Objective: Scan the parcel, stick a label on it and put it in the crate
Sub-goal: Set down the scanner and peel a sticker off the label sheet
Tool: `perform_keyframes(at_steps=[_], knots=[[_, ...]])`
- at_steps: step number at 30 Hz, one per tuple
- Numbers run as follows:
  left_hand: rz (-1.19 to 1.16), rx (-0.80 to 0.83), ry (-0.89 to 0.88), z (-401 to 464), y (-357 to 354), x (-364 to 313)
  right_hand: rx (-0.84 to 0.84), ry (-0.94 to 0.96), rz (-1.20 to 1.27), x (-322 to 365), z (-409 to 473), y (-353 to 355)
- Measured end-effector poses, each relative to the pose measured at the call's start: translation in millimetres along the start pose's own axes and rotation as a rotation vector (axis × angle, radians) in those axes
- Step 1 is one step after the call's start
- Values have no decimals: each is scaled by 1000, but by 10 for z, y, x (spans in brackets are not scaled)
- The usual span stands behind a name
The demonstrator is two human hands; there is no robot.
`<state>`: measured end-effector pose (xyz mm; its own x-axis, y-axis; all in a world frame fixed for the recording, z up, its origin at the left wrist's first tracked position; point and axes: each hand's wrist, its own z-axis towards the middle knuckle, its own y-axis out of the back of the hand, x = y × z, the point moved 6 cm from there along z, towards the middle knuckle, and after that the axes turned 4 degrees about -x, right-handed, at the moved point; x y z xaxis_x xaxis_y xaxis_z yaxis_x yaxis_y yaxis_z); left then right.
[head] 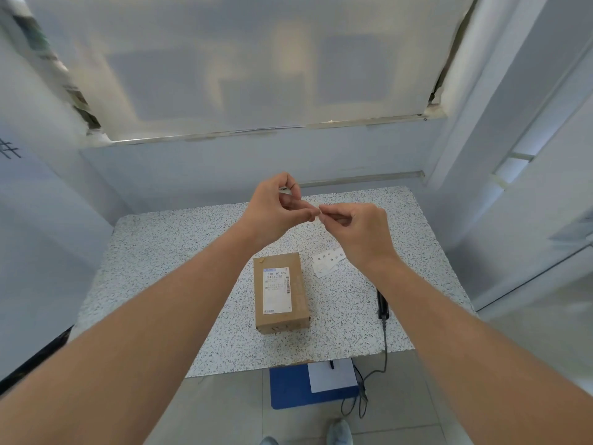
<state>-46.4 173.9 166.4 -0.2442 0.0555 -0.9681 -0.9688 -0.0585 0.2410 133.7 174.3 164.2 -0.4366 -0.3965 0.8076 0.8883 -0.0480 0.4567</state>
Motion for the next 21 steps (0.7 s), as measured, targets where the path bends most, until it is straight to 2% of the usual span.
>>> perform_keyframes(at_steps=[5,21], knots=[[-73,-33,25,-11,29,17,-7,-22,37,11,-14,0],[-45,-27,95,-54,-43,17,10,13,8,47,-47,25]])
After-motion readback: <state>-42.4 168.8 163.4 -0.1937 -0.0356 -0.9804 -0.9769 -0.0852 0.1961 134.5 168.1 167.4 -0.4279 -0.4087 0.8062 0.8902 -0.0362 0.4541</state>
